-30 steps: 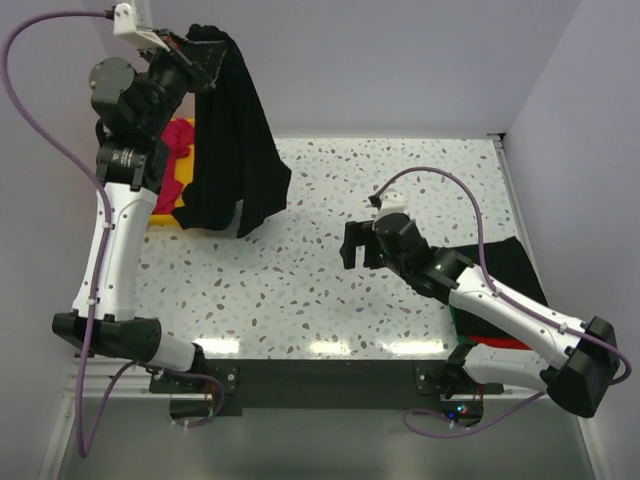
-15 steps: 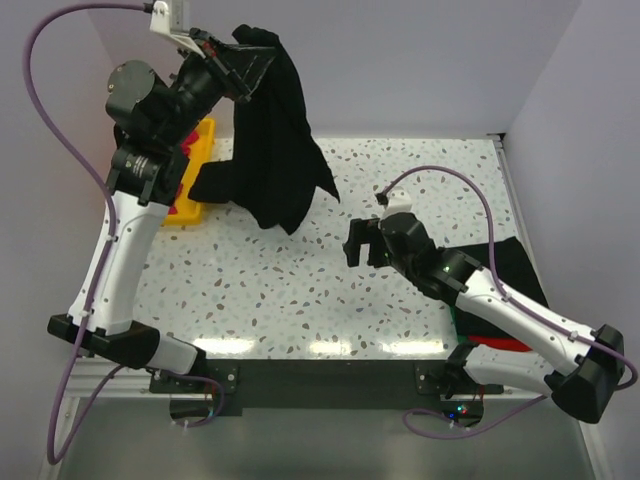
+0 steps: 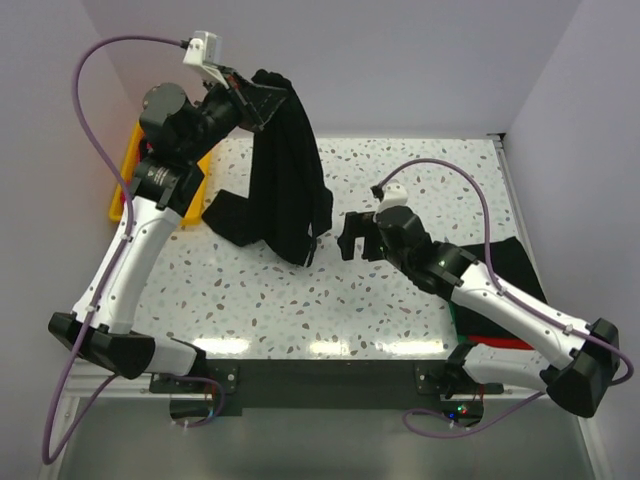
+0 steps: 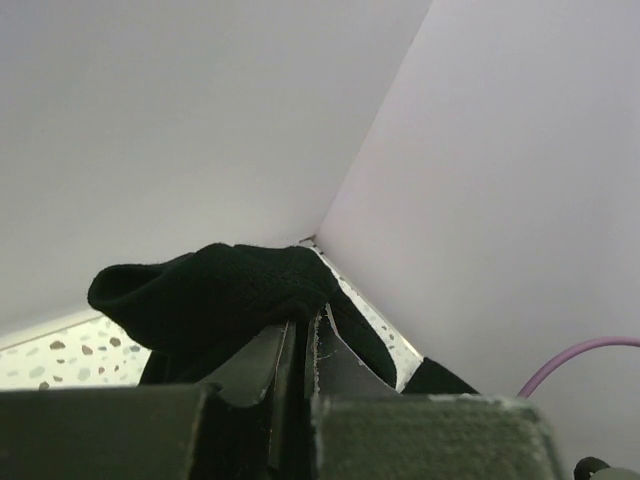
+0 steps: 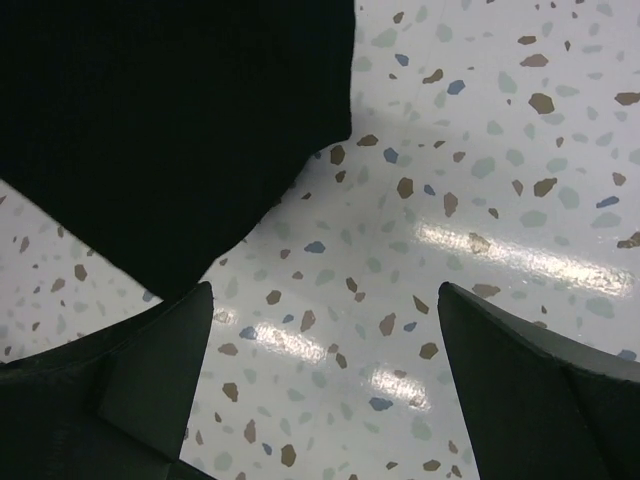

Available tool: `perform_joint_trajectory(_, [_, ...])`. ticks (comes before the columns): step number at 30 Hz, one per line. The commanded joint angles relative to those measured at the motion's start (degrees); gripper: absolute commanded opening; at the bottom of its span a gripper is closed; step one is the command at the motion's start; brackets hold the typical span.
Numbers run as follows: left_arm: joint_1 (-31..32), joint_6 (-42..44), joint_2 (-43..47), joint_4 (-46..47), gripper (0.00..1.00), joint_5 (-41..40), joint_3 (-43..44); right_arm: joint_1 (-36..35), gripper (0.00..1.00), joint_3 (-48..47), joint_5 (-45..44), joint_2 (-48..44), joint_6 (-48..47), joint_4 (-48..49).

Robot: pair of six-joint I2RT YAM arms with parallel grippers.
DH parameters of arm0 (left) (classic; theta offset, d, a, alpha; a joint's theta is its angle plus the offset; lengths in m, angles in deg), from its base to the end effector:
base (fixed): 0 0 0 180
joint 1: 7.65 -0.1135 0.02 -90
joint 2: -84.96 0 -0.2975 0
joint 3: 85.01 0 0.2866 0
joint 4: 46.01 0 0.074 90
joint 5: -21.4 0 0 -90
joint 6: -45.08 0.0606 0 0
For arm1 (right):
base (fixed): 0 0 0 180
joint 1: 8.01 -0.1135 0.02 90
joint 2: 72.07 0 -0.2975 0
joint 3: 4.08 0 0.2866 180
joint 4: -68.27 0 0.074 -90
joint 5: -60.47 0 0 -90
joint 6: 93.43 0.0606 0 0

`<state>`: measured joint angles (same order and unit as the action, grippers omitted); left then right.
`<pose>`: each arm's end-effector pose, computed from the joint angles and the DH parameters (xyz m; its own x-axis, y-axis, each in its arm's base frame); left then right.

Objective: Fold and stack the t-shirts
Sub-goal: Move the tshirt to the center of the board

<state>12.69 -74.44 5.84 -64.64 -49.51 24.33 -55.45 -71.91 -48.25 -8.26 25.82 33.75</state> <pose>0.3120 -0.1368 0.5763 -0.1459 -0.4425 -0.8848 0.6401 0.6397 -0.4255 0.2090 0.1988 0.3339 -0.5490 0.0864 -0.8314 -0.2777 0.9193 0.2789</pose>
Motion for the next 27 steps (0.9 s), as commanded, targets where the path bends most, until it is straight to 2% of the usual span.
perform_joint_trajectory(1, [0.14,-0.98,1.15,5.4,0.0,1.56,-0.83,-0.02,0.97,-2.79,2.89,1.14,-0.43,5.11])
perform_joint_trajectory(11, [0.14,-0.8,2.12,5.49,0.0,2.09,-3.3,-1.51,0.89,-5.86,3.96,8.34,-1.57,12.59])
perform_joint_trajectory(19, [0.14,-0.28,3.61,5.23,0.0,1.92,-4.97,-1.6,0.79,-11.48,-2.19,17.82,-4.38,16.72])
perform_joint_trajectory(20, [0.14,-0.1,3.7,5.05,0.0,1.83,-5.05,-1.6,0.73,-12.36,-2.63,18.62,-4.38,16.11])
perform_joint_trajectory(23, [0.14,0.51,4.4,4.26,0.0,1.39,-5.32,-1.6,0.64,-14.3,-3.6,20.3,-4.03,14.26])
perform_joint_trajectory(24, [0.14,0.69,4.75,3.83,0.0,1.21,-5.41,-1.6,0.57,-14.13,-3.86,20.04,-4.03,14.7])
perform_joint_trajectory(26, [0.14,1.04,5.02,3.65,0.0,0.68,-5.76,-1.6,0.52,-12.73,-3.69,19.16,-3.85,16.28])
perform_joint_trajectory(27, [0.14,1.13,5.37,3.65,0.0,0.51,-6.11,-1.6,0.43,-12.37,-3.43,18.9,-3.77,16.89])
